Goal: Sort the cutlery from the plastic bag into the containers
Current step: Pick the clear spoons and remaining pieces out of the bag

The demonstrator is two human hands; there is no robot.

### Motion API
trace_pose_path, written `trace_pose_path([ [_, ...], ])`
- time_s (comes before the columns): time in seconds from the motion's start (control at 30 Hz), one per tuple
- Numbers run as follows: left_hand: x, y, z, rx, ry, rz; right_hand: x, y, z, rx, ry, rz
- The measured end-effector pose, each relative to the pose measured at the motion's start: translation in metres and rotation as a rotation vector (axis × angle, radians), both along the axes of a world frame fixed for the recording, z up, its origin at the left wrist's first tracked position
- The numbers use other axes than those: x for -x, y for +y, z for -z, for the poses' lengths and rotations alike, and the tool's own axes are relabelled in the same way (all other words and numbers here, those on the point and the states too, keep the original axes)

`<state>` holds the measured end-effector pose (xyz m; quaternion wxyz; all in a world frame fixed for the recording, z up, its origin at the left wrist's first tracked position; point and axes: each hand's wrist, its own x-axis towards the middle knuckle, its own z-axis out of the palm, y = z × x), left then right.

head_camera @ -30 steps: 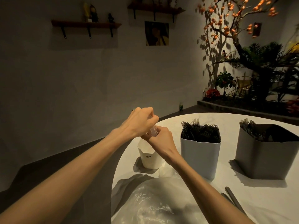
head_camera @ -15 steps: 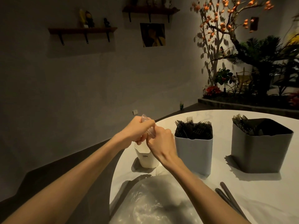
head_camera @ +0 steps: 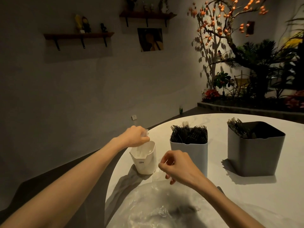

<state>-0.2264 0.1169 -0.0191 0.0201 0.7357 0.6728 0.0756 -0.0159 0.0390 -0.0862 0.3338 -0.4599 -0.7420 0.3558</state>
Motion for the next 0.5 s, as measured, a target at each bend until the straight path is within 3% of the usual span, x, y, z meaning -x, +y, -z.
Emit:
trace_pose_path([
  [0.3,0.007,0.023,0.034,0.263,0.014,-0.048,-0.025,-0.008,0.007,0.035,-0.084,-0.100],
  [0.5,0.004,0.024,0.024,0.328,0.066,-0.004,-0.019,-0.001,0.007,0.027,-0.074,-0.114],
])
